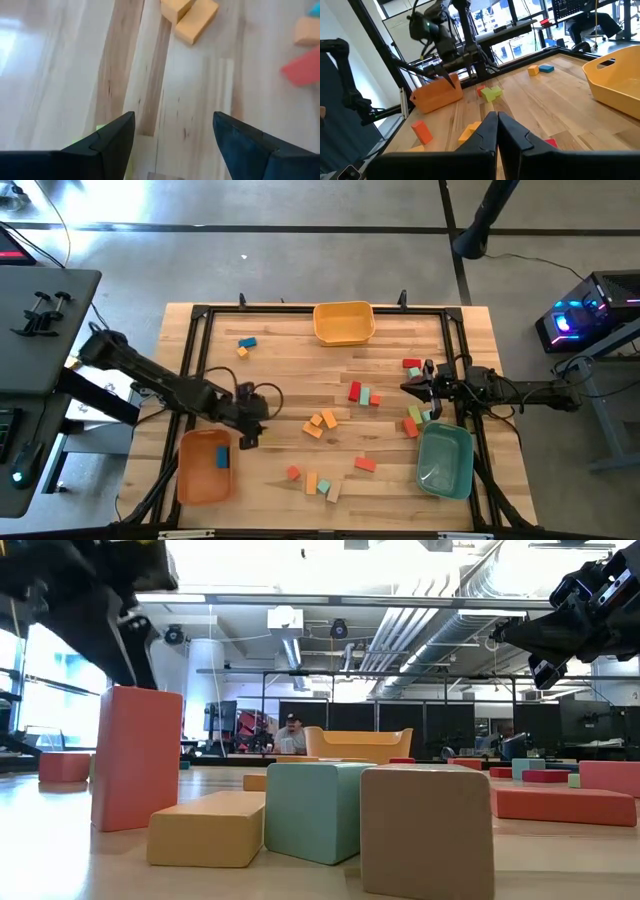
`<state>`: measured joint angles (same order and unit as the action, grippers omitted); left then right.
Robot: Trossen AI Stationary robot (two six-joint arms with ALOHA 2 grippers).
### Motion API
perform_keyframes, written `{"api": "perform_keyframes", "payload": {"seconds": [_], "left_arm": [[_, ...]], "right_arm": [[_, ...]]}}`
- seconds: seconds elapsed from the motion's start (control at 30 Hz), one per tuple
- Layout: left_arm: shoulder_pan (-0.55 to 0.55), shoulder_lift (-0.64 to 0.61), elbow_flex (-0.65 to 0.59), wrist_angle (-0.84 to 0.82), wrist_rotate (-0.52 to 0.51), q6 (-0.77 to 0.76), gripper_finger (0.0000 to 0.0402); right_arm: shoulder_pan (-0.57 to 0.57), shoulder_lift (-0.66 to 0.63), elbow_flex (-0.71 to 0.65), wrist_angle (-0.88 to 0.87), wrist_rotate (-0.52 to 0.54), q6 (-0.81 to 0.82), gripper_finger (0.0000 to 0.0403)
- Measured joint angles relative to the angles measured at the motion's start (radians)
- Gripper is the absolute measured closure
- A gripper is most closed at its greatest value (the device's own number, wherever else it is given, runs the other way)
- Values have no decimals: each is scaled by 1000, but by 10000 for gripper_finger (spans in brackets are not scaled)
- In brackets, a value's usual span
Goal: Sort blocks by size
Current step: Put the small light blue block into the yellow bin
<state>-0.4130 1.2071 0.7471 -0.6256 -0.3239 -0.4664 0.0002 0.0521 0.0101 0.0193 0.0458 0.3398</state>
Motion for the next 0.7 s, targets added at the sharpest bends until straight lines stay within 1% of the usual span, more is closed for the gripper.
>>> {"api": "perform_keyframes", "payload": {"seconds": [0.1,0.2,0.33,0.4,0.47,0.57,0.7], "left_arm": [[-5,-75,0,-45,0,-22,147],[-9,-118,0,-114,21,-29,147],[-9,-119,0,-183,90,-3,147],[-10,-102,0,-210,97,11,147],[-6,-84,0,-219,61,15,147],[10,-46,0,-179,-33,34,147],[37,2,0,-86,-50,89,147]], "right_arm": [[0,0,0,0,0,0,402],[0,0,0,0,0,0,402],[0,0,0,0,0,0,402],[0,0,0,0,0,0,402],[0,0,0,0,0,0,402],[0,0,0,0,0,0,402],[0,0,0,0,0,0,402]]}}
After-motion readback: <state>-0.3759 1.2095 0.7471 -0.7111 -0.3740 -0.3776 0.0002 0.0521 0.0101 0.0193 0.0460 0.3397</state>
